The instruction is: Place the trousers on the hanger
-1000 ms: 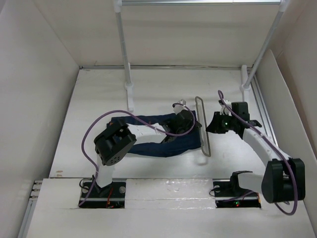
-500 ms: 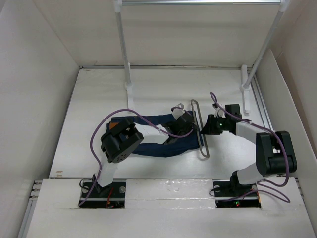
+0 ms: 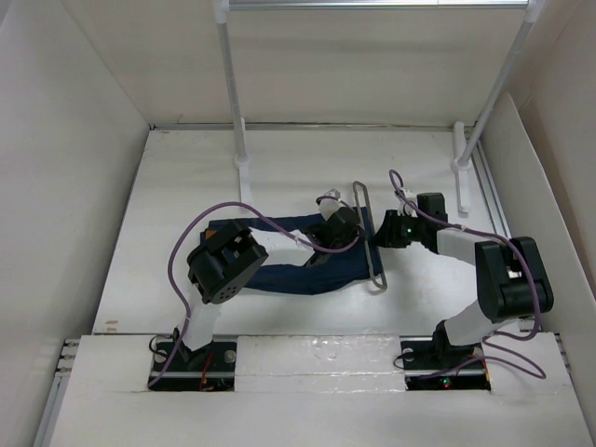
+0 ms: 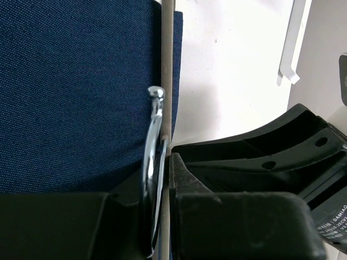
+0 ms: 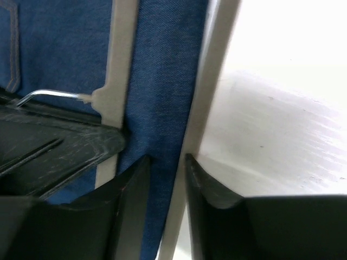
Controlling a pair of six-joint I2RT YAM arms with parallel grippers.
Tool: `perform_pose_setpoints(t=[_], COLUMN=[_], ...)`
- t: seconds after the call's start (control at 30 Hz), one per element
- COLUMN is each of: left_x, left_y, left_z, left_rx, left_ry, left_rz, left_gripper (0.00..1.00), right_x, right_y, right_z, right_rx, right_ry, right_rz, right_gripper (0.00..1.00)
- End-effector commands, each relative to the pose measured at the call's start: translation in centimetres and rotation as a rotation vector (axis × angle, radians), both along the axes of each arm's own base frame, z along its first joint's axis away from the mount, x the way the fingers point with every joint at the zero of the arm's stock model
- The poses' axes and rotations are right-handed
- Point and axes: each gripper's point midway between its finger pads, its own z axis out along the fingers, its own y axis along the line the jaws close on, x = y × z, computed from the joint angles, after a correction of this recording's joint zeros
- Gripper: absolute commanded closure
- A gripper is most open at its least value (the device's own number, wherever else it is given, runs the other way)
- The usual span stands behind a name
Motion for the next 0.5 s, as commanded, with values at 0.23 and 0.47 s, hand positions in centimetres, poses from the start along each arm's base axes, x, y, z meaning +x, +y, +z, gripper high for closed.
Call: perform_pose_setpoints(t=[0.23, 0.47], left_x=[-1.1, -1.2], left_y=[-0.4, -0.3], left_z=[-0.7, -1.0], left_rx=[-0.001, 0.006], left_ry=[0.029, 0.033], left_rz=[-0.049, -0.052], left_gripper=[1.0, 1.0], right_x=[-0.7, -1.7], right_y=[1.8, 1.3], right_z=[-0.4, 1.2], right_rx=[0.079, -0.02], right_ry=[0.031, 0.013], right_rz=[0.043, 0.048], right_gripper=[0.64, 0.71])
